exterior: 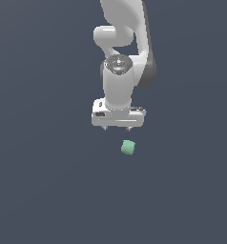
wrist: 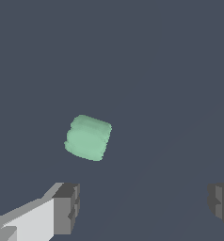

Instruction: Pick up the object and move it to a goal position.

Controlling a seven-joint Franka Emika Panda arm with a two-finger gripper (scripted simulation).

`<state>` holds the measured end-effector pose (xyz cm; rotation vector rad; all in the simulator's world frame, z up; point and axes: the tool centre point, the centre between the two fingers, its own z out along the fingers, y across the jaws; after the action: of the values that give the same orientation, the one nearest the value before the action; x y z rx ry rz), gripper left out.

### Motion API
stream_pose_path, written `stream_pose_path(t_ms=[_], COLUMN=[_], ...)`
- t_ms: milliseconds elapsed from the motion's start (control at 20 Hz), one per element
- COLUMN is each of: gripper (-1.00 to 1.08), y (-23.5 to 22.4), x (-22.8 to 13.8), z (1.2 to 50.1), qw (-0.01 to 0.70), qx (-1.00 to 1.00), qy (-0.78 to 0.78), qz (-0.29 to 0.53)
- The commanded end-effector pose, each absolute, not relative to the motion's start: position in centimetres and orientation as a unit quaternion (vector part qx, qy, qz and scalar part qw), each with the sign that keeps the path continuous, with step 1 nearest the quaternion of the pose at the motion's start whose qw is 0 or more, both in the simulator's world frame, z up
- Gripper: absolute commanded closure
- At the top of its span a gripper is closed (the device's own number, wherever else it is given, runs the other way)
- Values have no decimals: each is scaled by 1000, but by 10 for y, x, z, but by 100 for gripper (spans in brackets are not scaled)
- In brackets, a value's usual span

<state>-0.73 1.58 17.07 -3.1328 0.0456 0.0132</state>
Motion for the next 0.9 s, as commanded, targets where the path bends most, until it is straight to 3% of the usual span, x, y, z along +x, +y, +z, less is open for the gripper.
stream_pose_path(t_ms=[0,850], gripper=[-92,-92], y=[16,6], x=[-7,-2], z=[171,167], qw=[4,-3], qx=[-1000,-1000], qy=[15,23], qz=[4,9])
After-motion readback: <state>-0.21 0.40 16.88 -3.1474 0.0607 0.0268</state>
